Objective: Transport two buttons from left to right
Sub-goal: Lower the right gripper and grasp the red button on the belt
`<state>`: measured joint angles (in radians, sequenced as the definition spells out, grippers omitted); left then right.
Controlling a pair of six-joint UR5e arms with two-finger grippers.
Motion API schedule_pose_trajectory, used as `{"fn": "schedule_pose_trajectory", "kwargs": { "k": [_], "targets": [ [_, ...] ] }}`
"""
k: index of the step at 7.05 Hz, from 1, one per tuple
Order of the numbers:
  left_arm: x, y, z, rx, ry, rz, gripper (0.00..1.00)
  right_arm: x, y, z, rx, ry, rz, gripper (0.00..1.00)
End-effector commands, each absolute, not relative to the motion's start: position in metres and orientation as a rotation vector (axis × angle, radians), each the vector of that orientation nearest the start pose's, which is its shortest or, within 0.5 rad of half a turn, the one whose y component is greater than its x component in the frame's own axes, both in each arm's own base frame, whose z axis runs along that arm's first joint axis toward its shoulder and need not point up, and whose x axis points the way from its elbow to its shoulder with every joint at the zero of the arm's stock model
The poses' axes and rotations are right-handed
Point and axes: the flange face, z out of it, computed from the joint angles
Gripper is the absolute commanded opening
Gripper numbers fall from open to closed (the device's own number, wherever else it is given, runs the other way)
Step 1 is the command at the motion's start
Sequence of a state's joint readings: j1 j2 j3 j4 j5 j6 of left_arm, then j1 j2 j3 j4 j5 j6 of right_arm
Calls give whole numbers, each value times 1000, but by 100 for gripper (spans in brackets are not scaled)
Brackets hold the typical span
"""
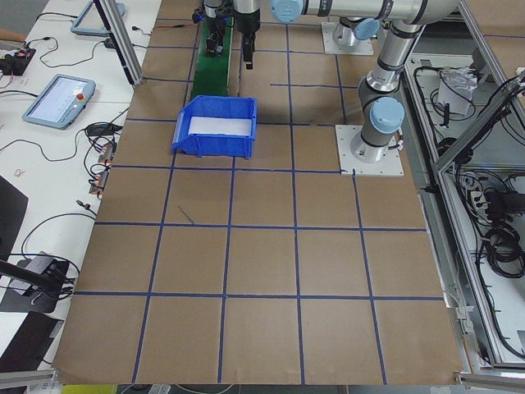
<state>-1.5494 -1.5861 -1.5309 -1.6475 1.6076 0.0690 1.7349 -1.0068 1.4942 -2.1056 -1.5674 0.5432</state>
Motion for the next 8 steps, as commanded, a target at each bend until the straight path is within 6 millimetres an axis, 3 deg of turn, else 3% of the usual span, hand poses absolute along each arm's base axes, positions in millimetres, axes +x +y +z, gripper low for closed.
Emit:
{"fn": "schedule_pose_trajectory", "kwargs": {
  "k": [1, 3, 4, 5, 6, 8],
  "targets": [
    [-119, -496, 492, 75, 3104, 84, 100, 243, -646, 247, 664, 3048, -64, 4],
    [-118, -496, 492, 73, 3104, 84, 100, 237, -649, 296, 630, 3057, -177, 3],
    [-118, -496, 492, 73, 3105, 84, 100, 227, -642, 330, 587, 3064, -218, 4],
    [-118, -496, 492, 73, 3105, 84, 100, 202, -633, 361, 488, 3101, -225, 4],
    [-118, -496, 492, 73, 3105, 84, 100, 143, -630, 388, 443, 3164, -216, 4],
    [-118, -496, 493, 73, 3105, 81, 100, 3, -617, 432, 295, 3217, -163, 4]
  ]
}}
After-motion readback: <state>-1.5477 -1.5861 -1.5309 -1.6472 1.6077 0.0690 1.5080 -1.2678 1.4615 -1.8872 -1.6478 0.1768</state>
